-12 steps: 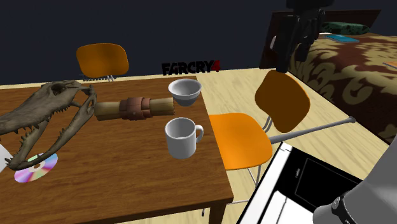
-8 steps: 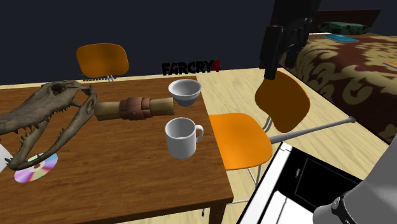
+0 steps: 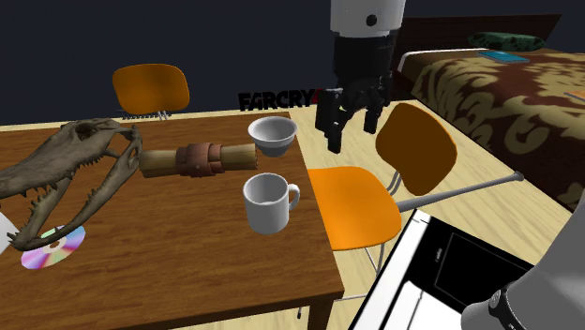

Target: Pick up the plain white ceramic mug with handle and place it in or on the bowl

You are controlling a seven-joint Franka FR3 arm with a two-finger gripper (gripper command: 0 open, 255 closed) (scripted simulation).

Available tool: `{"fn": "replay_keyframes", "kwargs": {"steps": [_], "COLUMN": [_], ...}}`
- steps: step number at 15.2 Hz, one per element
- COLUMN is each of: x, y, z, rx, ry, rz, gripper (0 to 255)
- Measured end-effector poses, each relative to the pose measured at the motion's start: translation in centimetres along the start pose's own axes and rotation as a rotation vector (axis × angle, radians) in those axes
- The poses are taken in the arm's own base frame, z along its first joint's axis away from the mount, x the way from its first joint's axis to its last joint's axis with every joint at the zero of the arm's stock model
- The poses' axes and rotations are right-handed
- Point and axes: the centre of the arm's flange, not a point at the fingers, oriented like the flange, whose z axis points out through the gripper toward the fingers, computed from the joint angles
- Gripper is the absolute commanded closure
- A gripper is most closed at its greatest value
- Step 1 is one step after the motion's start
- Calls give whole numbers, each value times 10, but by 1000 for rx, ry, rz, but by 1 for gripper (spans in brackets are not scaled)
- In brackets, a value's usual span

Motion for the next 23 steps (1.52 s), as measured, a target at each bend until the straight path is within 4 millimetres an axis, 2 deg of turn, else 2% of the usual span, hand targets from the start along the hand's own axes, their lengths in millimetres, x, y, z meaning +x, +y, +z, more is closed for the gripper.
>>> {"fn": "replay_keyframes", "kwargs": {"steps": [16,18,23], "x": [119,128,135], "y": [-136,-152,-155], "z": [107,117,142], "rx": [-7,-7,-7], "ry": [20,22,22], "rz": [51,56,58], "gripper": [0,0,0]}}
